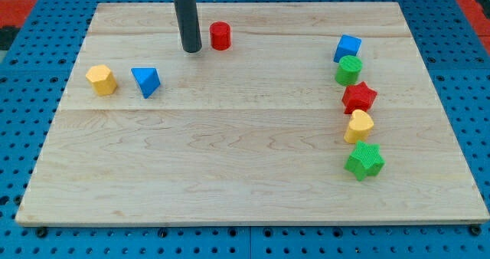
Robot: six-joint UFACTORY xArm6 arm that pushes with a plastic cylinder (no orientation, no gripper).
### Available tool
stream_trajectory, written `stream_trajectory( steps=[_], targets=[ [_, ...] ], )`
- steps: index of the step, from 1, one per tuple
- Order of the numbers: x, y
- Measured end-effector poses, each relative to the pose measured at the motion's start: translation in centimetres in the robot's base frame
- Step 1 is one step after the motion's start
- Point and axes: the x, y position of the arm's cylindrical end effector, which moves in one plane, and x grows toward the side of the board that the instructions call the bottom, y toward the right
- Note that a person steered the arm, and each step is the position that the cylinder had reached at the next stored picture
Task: Slide the red circle to the top center
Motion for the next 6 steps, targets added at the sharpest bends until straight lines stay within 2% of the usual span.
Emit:
stream_trajectory(
  steps=[3, 5, 6],
  targets=[
    [0.1, -2.0],
    [-1.2, 9.3],
    [-1.0, 2.1]
  ],
)
